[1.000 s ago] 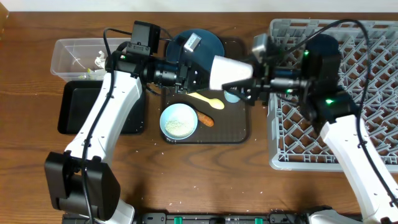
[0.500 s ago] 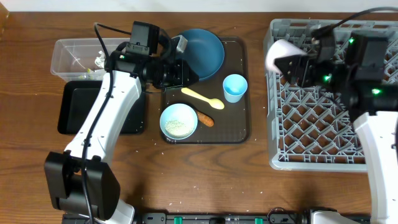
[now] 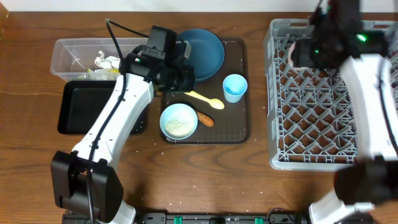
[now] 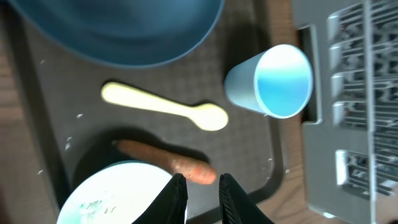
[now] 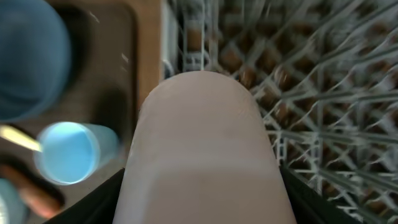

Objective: Sort waste into correct bins and load items into the dishwasher rack
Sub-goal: 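Carry the pink cup with the right gripper and place it in the rack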

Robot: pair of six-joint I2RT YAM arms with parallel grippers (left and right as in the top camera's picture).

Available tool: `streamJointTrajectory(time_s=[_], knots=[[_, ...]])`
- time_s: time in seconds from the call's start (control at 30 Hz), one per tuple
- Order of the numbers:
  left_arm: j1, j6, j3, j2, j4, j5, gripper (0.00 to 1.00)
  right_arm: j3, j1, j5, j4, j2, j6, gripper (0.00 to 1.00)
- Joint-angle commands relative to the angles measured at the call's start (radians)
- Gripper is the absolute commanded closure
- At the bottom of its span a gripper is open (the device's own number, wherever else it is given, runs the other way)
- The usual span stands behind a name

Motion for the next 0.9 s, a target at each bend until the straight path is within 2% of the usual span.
streamJointTrajectory(time_s=[0.0,0.27,0.5,0.6,0.67,0.7,0.73,0.77,0.87], knots=[[-0.001,-0.006,-0.002,0.002,-0.019,-0.092,0.79,0.064,0.006,-0.018,-0.028,0.108,0.008,0.45],[-0.001,-0.005,-0.002,0.002,-0.045,-0.13,0.79,0.085,-0.011,-0.076,-0.008,0.256,0.008,0.45],[-0.001,-0.005,-0.002,0.002,-0.044,-0.13,0.79,0.085,-0.016,-0.071,-0.006,0.292,0.008,0.45],[-0.001,-0.005,-0.002,0.002,-0.044,-0.13,0.79,0.084,-0.019,-0.071,-0.01,0.294,0.008,0.42],[-0.001,-0.005,-0.002,0.002,-0.044,-0.13,0.79,0.084,-0.019,-0.071,-0.017,0.294,0.005,0.3],[-0.001,-0.005,-0.002,0.002,-0.045,-0.13,0.78,0.084,-0.019,-0.071,-0.018,0.294,0.004,0.13],[-0.001,-0.005,-0.002,0.002,-0.045,-0.13,0.78,0.084,-0.019,-0.071,-0.018,0.294,0.004,0.06],[-0.001,-0.005,-0.002,0.002,-0.045,-0.13,0.78,0.084,-0.019,-0.071,-0.018,0.294,0.004,0.01],[-0.001,-0.005,-0.002,0.002,-0.051,-0.13,0.77,0.092,-0.019,-0.076,-0.024,0.293,0.005,0.01]])
